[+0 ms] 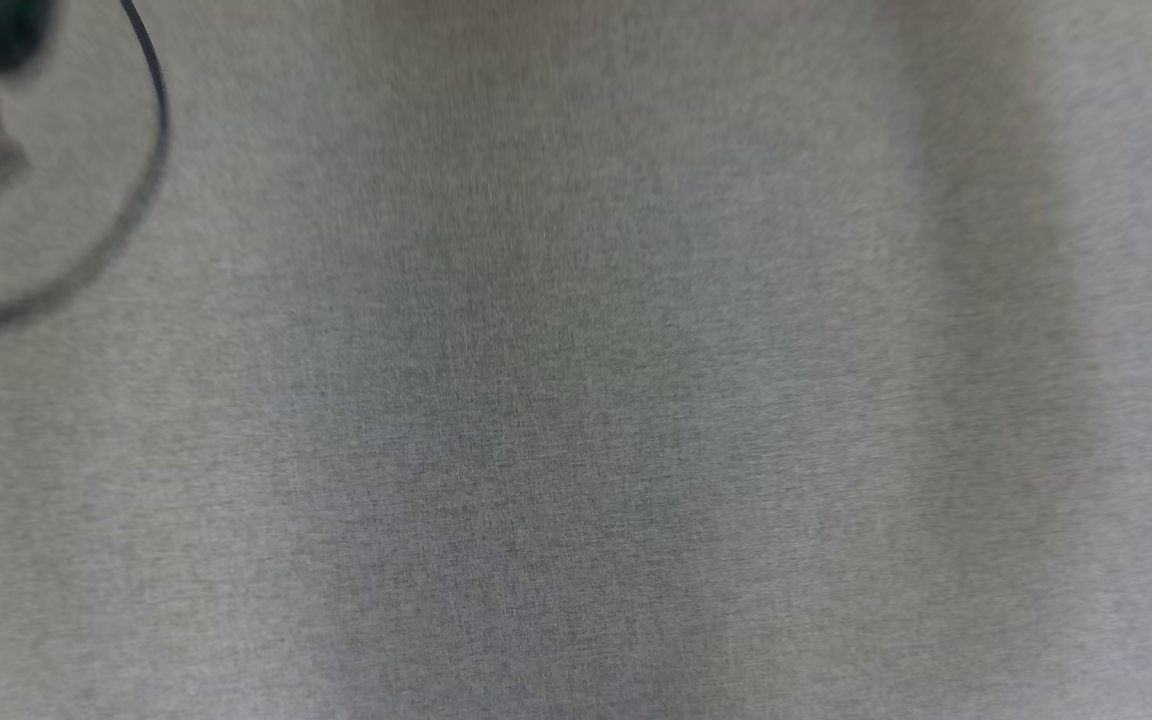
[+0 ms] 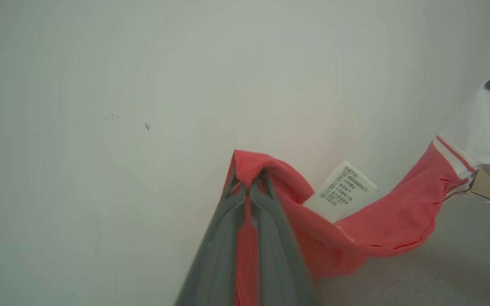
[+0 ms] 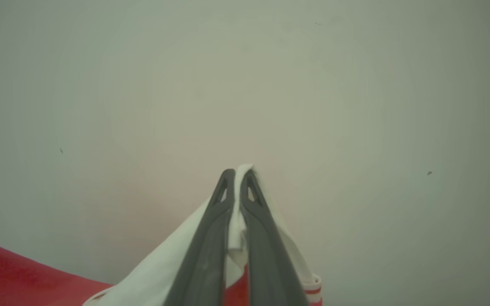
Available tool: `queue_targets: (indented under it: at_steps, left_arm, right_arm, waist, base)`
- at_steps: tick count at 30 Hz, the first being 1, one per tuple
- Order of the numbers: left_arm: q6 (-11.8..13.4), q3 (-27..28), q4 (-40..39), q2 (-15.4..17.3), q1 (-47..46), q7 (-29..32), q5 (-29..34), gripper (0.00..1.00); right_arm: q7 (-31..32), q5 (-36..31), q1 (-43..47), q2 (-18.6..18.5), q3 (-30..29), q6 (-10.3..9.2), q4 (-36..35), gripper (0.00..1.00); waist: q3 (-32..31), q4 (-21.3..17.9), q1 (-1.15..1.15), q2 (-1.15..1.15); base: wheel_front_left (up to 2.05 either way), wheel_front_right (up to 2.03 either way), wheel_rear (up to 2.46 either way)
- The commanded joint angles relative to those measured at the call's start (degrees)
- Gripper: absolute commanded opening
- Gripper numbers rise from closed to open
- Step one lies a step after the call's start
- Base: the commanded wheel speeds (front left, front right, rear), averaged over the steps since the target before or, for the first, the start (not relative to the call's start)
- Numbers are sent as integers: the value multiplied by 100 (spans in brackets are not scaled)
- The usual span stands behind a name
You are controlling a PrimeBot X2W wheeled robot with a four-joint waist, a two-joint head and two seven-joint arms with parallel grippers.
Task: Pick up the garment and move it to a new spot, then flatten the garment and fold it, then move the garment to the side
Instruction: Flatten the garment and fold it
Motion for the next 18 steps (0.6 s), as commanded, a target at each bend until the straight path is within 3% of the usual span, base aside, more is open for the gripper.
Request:
queue_targets:
  at_steps: [1,10,18]
  left_arm:
    - [81,42,-170,77,305,-34,-7,0]
    - [1076,971,-2300,597,2822,-33,222,0]
    - [1595,1428,-3446,381,4993,-34,666,0]
  right_arm:
    - [12,72,300,-47,1,5,-171,0]
    - [340,108,2988,-24,-402,5,-2016,0]
    - [824,-159,5438,483,-1148,5,-3603,0]
  waist:
    - [-440,-16,1,1]
    - [-976,-29,1,1]
    - [-1349,84,1,1]
  base:
    - [0,0,0]
    - [0,0,0]
    - [0,0,0]
